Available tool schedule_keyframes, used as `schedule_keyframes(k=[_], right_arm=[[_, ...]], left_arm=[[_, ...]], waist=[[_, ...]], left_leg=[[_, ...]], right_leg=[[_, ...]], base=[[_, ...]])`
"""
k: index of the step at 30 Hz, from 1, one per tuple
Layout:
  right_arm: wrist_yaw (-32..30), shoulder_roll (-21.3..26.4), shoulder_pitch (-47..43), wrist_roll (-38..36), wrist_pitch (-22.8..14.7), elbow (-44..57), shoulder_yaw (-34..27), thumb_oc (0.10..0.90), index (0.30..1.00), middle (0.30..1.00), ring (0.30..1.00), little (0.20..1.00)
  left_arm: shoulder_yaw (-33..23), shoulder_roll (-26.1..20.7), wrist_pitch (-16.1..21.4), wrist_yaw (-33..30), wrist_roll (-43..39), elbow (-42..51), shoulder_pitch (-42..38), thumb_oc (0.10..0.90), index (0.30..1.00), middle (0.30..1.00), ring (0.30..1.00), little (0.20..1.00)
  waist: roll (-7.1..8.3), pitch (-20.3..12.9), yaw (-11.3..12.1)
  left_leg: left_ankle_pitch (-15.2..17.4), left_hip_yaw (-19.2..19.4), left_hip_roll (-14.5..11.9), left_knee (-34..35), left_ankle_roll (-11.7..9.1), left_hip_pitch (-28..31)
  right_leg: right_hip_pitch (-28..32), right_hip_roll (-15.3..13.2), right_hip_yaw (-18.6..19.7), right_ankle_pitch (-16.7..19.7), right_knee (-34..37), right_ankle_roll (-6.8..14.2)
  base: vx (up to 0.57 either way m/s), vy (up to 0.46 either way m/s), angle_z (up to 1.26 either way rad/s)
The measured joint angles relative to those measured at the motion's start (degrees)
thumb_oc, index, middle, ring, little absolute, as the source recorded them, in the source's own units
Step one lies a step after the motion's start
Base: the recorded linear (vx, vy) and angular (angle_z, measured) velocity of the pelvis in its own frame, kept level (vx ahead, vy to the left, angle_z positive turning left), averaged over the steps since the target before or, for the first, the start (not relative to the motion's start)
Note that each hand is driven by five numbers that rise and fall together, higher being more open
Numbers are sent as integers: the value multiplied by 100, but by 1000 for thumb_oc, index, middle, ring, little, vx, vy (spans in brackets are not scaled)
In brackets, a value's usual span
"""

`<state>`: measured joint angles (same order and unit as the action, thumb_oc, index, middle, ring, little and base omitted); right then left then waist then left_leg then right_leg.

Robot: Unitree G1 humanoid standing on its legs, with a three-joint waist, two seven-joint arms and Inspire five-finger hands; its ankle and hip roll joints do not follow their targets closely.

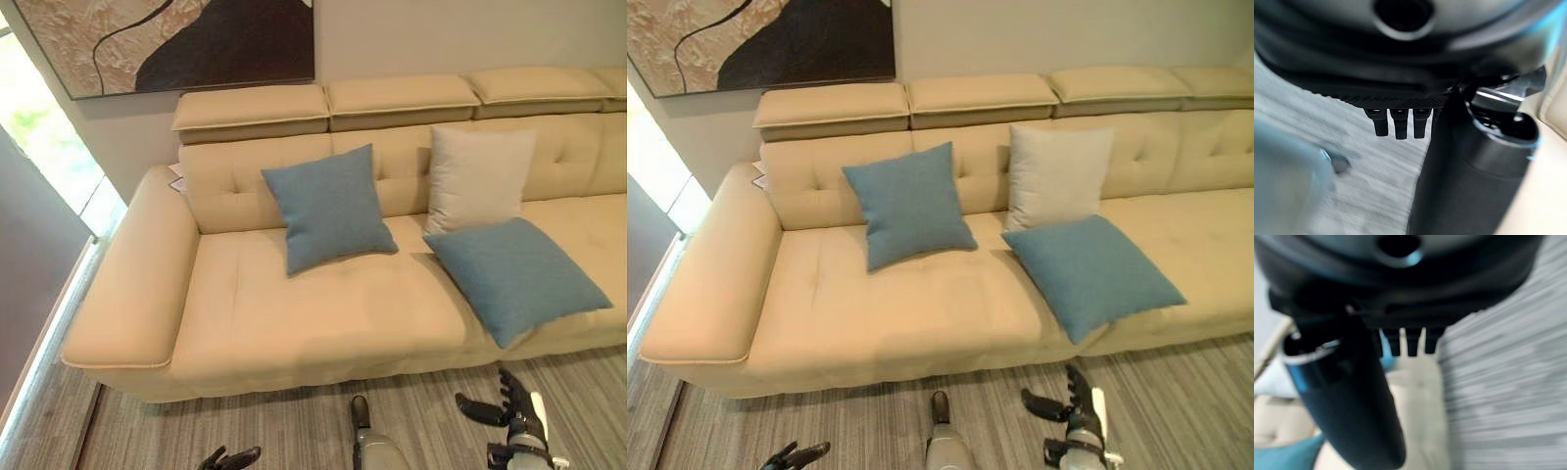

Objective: Pick up all the scattered cushions and arrange them neatly on the sofa.

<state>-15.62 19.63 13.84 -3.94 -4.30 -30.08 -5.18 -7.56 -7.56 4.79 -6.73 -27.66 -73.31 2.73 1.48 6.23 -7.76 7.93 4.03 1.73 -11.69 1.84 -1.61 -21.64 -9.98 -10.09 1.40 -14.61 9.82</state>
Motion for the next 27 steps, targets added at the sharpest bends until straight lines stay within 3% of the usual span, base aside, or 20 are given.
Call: schedule_keyframes(k=[2,3,5,6,8,9,10,12,14,15,16,17,19,20,21,22,23,24,25,27], right_arm=[[-23,2,-33,68,-6,-11,28,800,900,900,900,900],[-24,4,-101,98,-9,3,18,800,900,900,900,900],[-18,10,-146,157,-11,21,25,800,900,900,900,900],[-14,9,-247,212,-7,40,72,800,900,900,900,900],[-27,50,-514,273,-13,-37,85,800,900,900,900,900],[-122,111,-712,273,-30,-159,74,800,900,900,900,900],[-188,166,-805,274,-39,-87,-15,800,900,900,900,900],[-218,142,-934,280,-84,-97,8,800,900,900,900,900],[-226,200,-848,304,-56,-80,19,800,900,900,900,900],[-233,260,-803,337,-109,-125,18,800,900,900,900,900],[-235,249,-832,342,-110,-59,44,800,900,900,900,900],[-236,248,-683,351,-111,135,18,800,900,900,900,900],[-267,337,-522,366,-148,397,94,800,900,900,900,900],[-264,361,-489,368,-148,333,318,800,900,900,900,900],[-209,347,-517,379,-147,367,576,800,900,900,900,900],[-211,350,-464,389,-185,413,638,800,900,900,900,900],[-229,408,-400,384,-167,402,621,800,900,900,900,900],[-234,475,-296,381,-89,391,454,800,900,900,900,900],[-261,497,-191,363,-16,385,336,800,900,900,900,900],[-301,494,-116,350,-1,385,245,800,900,900,900,900]], left_arm=[[19,-51,-12,-30,92,122,192,800,900,900,900,900],[18,-80,-14,-31,115,195,353,800,900,900,900,900],[94,-140,-18,-56,251,329,576,800,900,900,900,900],[297,-244,-52,-172,278,401,568,800,900,900,900,900],[403,-197,-56,-135,325,440,531,800,900,900,900,900],[440,-158,13,-5,447,316,511,800,900,900,900,900],[378,-191,29,109,520,296,381,800,900,900,900,900],[202,-519,161,47,573,515,333,800,900,900,900,900],[207,-633,155,-12,588,513,254,800,900,900,900,900],[246,-579,213,-37,680,389,232,800,900,900,900,900],[189,-583,222,-7,771,242,245,800,900,900,900,900],[158,-561,205,-130,824,177,232,800,900,900,900,900],[32,-495,96,-353,844,177,245,800,900,900,900,900],[26,-461,119,-515,714,216,265,800,900,900,900,900],[-20,-526,140,-653,617,246,270,800,900,900,900,900],[-45,-521,163,-685,518,238,207,800,900,900,900,900],[-38,-407,198,-664,515,203,29,800,900,900,900,900],[9,-256,247,-626,514,242,-181,800,900,900,900,900],[24,-132,276,-576,516,277,-336,800,900,900,900,900],[51,16,368,-461,523,396,-400,800,900,900,900,900]], waist=[[-209,110,204],[-314,118,342],[-491,58,499],[-414,145,550],[-578,43,556],[-783,-124,594],[-1020,-224,753],[-632,-270,916],[-521,-283,979],[-541,-303,919],[-554,-314,968],[-548,-318,893],[-591,-302,745],[-466,-267,626],[-111,-239,788],[-13,-224,853],[32,-202,780],[-40,-163,752],[-115,-140,682],[-188,-33,733]], left_leg=[[-270,433,-300,370,-138,163],[-400,721,-462,539,-180,219],[-470,1023,-718,687,-308,327],[-490,1258,-799,544,-438,333],[-363,1173,-843,469,-283,301],[-676,1284,-891,943,-428,384],[-1047,1813,-1221,1185,-567,456],[-745,2098,-1212,976,-805,534],[-570,2223,-1546,339,-724,337],[-583,2074,-1662,363,-822,265],[-617,2156,-1745,514,-910,248],[-789,2316,-1844,401,-763,145],[-1040,2096,-1968,432,-864,92],[-1328,1484,-1967,-130,-417,95],[-1073,617,-1849,-413,-352,15],[-838,28,-1671,-465,-603,-61],[-742,-141,-1564,-633,-721,-321],[-690,-92,-1462,-923,-782,-691],[-654,42,-1319,-1067,-785,-1067],[-529,718,-1014,-1028,-591,-1500]], right_leg=[[27,-45,-503,-374,-1081,-426],[257,-106,-550,-521,-1215,-444],[847,-380,-571,-1111,-1251,-226],[1015,-481,-734,-1303,-1120,-556],[1066,41,-316,-1014,-615,-698],[1057,251,-473,-940,-90,-539],[943,145,-1316,-1016,-413,-684],[555,-976,-1552,-1536,-1679,-844],[684,-721,-1466,-1445,-1491,-758],[826,-340,-1287,-1260,-1004,-920],[901,-7,-1085,-1104,-602,-889],[928,326,-846,-1055,-335,-1041],[1081,713,-610,-936,-106,-1185],[1148,1050,-118,-817,0,-1458],[1182,1052,348,-782,107,-1530],[1194,1103,659,-686,241,-1497],[1230,1114,706,-684,384,-1613],[1290,1113,711,-573,540,-1526],[1413,1138,632,-579,706,-1716],[1633,1035,534,-537,976,-1750]], base=[[-353,-70,-115],[-317,-154,-142],[-212,-161,-125],[-79,-91,-104],[-173,-357,-117],[-179,-546,-166],[-99,-418,-173],[-60,-520,-145],[-1,-479,-86],[99,-610,-97],[157,-595,-157],[148,-766,-156],[83,-454,-117],[113,-392,-191],[131,-353,-247],[165,-341,-214],[226,-336,-122],[234,-258,-43],[250,-195,-4],[344,-200,-12]])
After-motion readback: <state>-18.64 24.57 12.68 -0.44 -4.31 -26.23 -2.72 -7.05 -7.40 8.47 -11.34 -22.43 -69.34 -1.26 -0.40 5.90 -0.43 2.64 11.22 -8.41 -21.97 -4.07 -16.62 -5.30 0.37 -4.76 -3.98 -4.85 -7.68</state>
